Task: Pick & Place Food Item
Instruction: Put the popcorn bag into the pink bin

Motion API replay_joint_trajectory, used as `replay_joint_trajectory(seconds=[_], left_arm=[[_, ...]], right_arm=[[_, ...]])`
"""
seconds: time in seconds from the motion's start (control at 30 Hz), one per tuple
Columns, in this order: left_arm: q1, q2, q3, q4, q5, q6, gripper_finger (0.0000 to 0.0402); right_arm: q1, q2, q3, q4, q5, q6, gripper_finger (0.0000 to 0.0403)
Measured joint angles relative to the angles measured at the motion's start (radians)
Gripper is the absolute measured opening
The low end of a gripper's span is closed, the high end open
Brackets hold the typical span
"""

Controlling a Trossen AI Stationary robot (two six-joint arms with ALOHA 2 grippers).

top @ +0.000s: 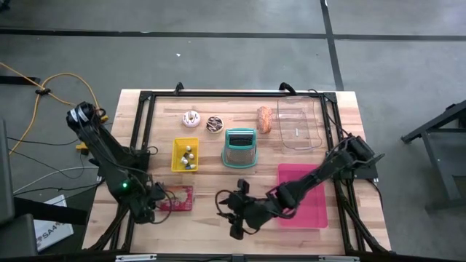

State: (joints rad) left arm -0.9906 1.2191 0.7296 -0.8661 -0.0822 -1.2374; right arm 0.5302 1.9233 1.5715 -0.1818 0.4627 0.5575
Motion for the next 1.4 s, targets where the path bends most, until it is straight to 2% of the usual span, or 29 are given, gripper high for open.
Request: replay_joint_trajectory(seconds=[0.17, 0.43, 0.6, 0.67, 0.73, 0.9, 1.07, 1.4], left_arm=[[-0.025, 0.061, 0.0, -0.004, -0.001, -0.017, 0.0097], [-0.084, 0.129, 0.0, -0.039, -0.001, -0.016, 0.0097], [-0.114, 0.152, 0.0, -0.08, -0.005, -0.018, 0.0097], [-0.125, 0.156, 0.0, -0.097, -0.022, -0.018, 0.0097], [-0.134, 0.16, 0.0, -0.116, -0.037, -0.017, 0.0097], [-0.146, 0.164, 0.0, -0.143, -0.088, -0.008, 0.0097], [-0.155, 0.165, 0.0, -0.149, -0.135, 0.011, 0.0097], [-0.155, 0.168, 0.0, -0.156, -0.223, 0.062, 0.0097]], right_arm=[[-0.041, 0.026, 0.0, 0.001, -0.124, 0.162, 0.0156], [-0.077, 0.052, -0.001, -0.077, -0.183, 0.46, 0.0156], [-0.101, 0.088, -0.002, -0.099, -0.268, 0.674, 0.0156], [-0.118, 0.121, 0.002, -0.051, -0.309, 0.73, 0.0156], [-0.125, 0.138, -0.001, -0.06, -0.342, 0.756, 0.0156], [-0.149, 0.2, -0.002, 0.072, -0.391, 0.761, 0.0156], [-0.168, 0.237, 0.002, 0.181, -0.38, 0.768, 0.0156], [-0.179, 0.254, 0.001, 0.175, -0.33, 0.812, 0.0156]])
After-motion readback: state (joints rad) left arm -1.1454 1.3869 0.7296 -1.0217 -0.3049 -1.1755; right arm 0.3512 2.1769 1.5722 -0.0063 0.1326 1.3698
